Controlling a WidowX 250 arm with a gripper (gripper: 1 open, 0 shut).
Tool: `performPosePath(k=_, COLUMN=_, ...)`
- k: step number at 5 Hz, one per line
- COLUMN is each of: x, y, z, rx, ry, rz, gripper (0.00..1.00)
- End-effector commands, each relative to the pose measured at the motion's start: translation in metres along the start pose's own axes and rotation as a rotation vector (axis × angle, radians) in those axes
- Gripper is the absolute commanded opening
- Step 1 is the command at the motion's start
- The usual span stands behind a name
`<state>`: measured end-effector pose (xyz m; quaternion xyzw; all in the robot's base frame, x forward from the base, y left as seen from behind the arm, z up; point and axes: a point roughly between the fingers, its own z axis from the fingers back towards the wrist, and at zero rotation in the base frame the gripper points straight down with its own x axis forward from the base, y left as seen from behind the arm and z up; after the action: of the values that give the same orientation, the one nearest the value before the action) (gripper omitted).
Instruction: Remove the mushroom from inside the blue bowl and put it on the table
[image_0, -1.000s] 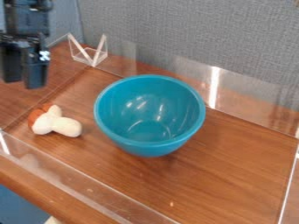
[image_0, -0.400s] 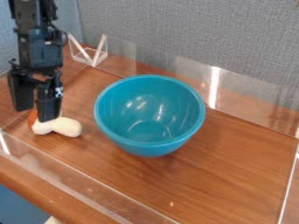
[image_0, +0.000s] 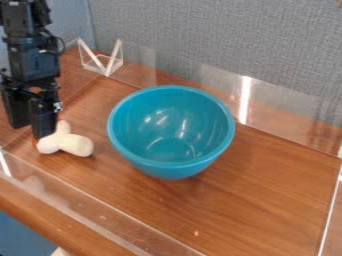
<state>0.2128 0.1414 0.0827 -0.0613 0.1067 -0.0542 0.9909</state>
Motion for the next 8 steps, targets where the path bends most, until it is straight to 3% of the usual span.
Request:
performPosePath(k=1, x=-0.003, y=0.008, z=0.011, rx=0.014, ry=-0.052, rz=0.051, gripper=1.0)
performPosePath(k=3, x=-0.011, y=0.02, z=0.043, rx=0.008, ry=-0.098, rz=0.103, gripper=1.0)
performPosePath(k=5, x=0.002, y=0.003, z=0.031, rx=0.039, ry=-0.107, rz=-0.07, gripper=1.0)
performPosePath(k=7, x=0.005, y=0.001, z=0.01, rx=0.047, ry=-0.125, rz=-0.069, gripper=1.0)
performPosePath(k=8, x=0.017, y=-0.006, z=0.003, rx=0.057, ry=-0.125, rz=-0.092, gripper=1.0)
